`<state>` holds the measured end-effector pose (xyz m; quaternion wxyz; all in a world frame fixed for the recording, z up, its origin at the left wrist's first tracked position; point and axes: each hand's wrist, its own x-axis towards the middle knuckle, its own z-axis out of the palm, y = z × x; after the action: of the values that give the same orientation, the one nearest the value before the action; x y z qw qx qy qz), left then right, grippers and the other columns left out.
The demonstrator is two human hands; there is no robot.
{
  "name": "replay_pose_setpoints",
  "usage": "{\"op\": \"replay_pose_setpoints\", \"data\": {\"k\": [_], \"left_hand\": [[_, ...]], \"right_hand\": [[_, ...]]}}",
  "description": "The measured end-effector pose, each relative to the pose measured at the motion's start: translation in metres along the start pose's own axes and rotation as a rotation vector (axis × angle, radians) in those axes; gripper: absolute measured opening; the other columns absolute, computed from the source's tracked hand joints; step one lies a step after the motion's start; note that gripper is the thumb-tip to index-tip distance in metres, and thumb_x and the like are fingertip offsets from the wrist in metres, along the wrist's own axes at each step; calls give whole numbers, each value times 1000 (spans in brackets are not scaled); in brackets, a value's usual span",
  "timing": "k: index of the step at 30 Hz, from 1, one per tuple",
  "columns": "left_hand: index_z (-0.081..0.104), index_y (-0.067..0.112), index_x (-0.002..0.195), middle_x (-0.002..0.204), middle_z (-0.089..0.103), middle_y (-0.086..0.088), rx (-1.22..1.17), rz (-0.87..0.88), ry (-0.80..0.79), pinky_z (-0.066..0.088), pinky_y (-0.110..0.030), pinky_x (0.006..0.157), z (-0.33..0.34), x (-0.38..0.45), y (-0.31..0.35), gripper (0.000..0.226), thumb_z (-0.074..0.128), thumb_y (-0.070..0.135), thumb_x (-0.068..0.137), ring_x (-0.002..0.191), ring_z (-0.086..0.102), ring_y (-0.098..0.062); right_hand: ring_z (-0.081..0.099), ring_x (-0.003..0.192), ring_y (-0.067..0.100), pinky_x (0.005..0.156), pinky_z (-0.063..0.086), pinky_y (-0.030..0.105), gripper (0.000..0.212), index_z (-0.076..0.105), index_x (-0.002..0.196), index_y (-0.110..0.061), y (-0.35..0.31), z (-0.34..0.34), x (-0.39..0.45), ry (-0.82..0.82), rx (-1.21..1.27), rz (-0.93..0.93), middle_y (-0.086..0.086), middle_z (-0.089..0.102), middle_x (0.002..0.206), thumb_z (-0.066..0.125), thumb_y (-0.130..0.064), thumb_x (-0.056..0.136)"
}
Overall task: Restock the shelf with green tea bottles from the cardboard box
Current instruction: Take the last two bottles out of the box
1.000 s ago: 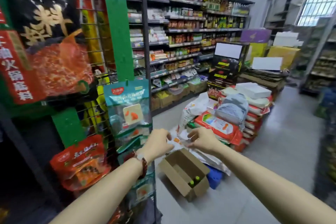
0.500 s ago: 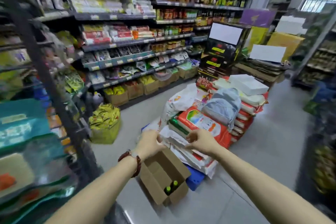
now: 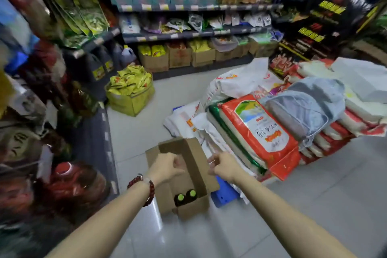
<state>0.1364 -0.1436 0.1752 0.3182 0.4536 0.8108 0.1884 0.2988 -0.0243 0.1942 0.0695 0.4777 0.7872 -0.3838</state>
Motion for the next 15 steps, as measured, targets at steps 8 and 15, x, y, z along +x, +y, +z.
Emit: {"op": "replay_pose_setpoints", "data": {"k": [8, 15], "left_hand": [[66, 12, 102, 100, 65, -2, 14, -128, -116, 45, -19, 70, 154, 94, -131, 27, 69, 30, 82, 90, 60, -14], [66, 11, 110, 108, 67, -6, 41, -11, -169, 49, -24, 82, 263, 176, -213, 35, 68, 33, 83, 98, 62, -17]], "right_hand": [[57, 84, 15, 71, 39, 20, 21, 59, 70, -25, 128, 139, 134, -104, -103, 25, -2, 61, 83, 66, -6, 76], [53, 84, 12, 67, 34, 14, 36, 66, 112, -8, 205, 235, 230, -132, -130, -18, 0, 60, 89, 75, -16, 78]]}}
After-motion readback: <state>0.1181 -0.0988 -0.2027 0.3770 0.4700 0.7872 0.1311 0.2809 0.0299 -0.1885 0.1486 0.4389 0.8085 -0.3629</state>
